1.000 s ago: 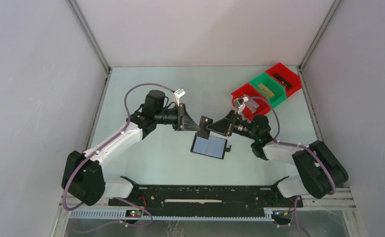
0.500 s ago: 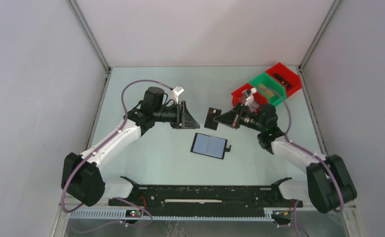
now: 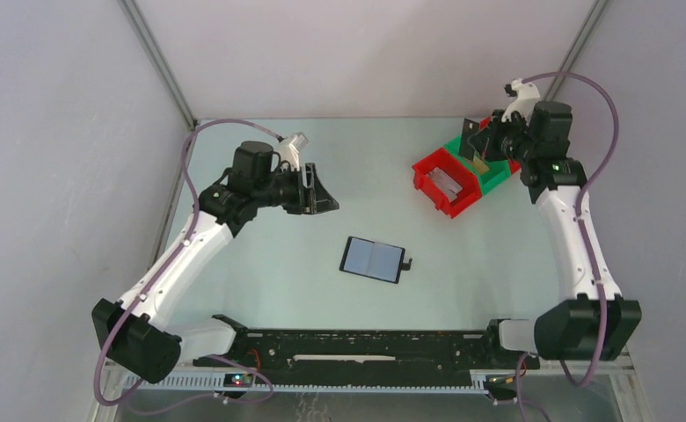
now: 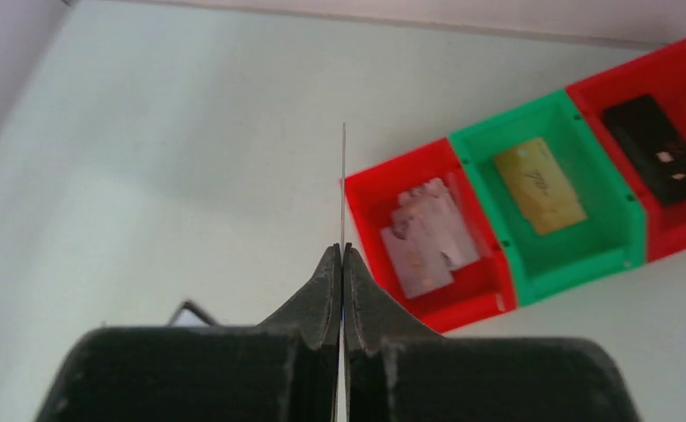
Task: Take the credit cards out of the card holder
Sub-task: Place the credit card in the storage box, then reset both arms
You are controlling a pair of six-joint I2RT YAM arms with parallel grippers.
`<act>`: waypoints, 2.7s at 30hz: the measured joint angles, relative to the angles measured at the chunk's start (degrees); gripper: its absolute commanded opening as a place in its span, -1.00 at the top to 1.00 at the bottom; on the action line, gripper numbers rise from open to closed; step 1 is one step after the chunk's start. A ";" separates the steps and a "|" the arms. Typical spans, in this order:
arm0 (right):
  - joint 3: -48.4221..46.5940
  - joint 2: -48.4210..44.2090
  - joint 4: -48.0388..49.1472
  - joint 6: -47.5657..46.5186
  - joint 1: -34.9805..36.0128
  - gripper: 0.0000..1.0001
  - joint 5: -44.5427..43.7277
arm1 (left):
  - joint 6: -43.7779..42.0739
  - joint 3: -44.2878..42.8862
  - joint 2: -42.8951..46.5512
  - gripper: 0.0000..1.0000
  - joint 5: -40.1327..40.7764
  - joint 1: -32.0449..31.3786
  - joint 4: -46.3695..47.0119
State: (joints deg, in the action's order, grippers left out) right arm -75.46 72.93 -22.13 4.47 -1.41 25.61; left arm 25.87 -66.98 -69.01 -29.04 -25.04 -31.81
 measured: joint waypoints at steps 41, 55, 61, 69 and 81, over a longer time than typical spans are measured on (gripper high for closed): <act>-42.86 63.10 5.29 -45.38 -2.05 0.86 -48.00 | -8.37 -2.14 -11.54 -0.27 1.84 1.05 -1.14; -43.32 66.55 6.91 -44.98 -2.49 0.10 -48.02 | -8.37 -2.14 -12.87 -0.26 1.75 1.62 -0.66; -43.56 63.89 1.92 -41.33 -1.68 -0.01 -47.54 | -8.37 -2.14 -13.11 -0.26 1.16 1.62 -0.39; -43.56 50.82 -4.87 -35.67 0.74 -0.10 -47.58 | -8.11 -2.12 -10.75 -0.27 0.76 1.66 -0.31; -18.73 6.97 -9.53 -8.44 7.54 -0.59 -44.04 | -5.05 1.99 -0.11 -0.29 3.48 1.70 1.22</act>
State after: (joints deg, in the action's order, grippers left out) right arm -94.19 79.90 -31.66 -3.97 6.13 -18.44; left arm 20.82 -64.99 -69.12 -25.56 -23.33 -30.59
